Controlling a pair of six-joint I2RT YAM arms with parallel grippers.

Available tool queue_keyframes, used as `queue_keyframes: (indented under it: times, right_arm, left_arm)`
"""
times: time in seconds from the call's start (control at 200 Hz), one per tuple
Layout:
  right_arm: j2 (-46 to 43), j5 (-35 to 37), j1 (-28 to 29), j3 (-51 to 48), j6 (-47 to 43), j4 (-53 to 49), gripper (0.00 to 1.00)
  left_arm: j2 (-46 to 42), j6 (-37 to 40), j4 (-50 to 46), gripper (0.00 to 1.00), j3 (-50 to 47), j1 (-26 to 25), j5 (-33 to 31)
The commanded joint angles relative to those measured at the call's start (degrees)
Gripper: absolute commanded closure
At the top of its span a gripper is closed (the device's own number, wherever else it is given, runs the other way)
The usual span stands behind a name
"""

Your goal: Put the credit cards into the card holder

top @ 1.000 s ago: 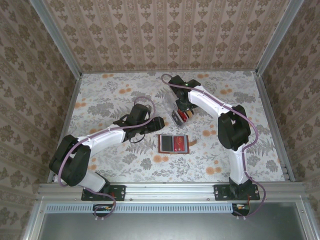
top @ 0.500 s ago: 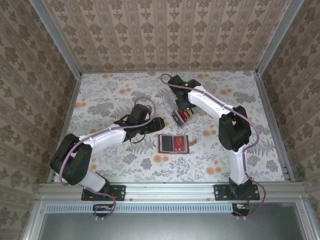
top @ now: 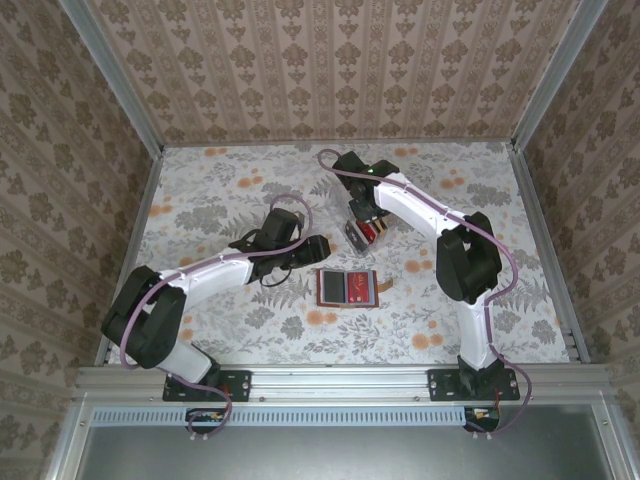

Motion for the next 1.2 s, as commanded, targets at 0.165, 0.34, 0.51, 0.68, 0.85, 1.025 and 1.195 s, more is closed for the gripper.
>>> queue_keyframes:
  times: [0.165, 0.34, 0.51, 0.68, 0.85, 1.025, 1.195]
  right_arm:
    - [-3.1, -3.2, 0.1, 0.2, 0.6, -2.3, 0.86]
    - [-5.3, -7.7, 0.0, -0.9, 2.4, -2.1, 0.9]
    - [-7.2, -9.3, -0.2, -2.6, 4.2, -1.1, 0.9]
    - [-8.3, -9.9, -0.8, -3.5, 4.5, -0.3, 0.92]
    - [-10.2, -12.6, -1.4, -3.9, 5.7, -0.1, 0.94]
    - [-17.1, -19.6, -3.1, -8.5, 9.9, 4.2, 0.93]
    - [-24.7, -33.1, -5.7, -17.2, 16.5, 12.9, 0.93]
  left_arm:
    - [1.1, -0.6, -0.3, 0.29, 1.8, -0.1, 0.8]
    - [0.5, -0.6, -0.7, 0.29, 1.8, -0.1, 0.6]
    - [0.1, -0.3, -1.4, 0.29, 2.5, -0.1, 0.4]
    - [-0.1, -0.4, -1.6, 0.29, 2.9, -0.1, 0.6]
    - [-0.3, -1.0, -1.0, 0.29, 2.9, -0.1, 1.3]
    - [-1.8, -2.5, 1.3, 0.29, 3.2, 0.2, 3.2]
    - [-2.1, -4.2, 2.8, 0.31, 4.3, 1.0, 4.8]
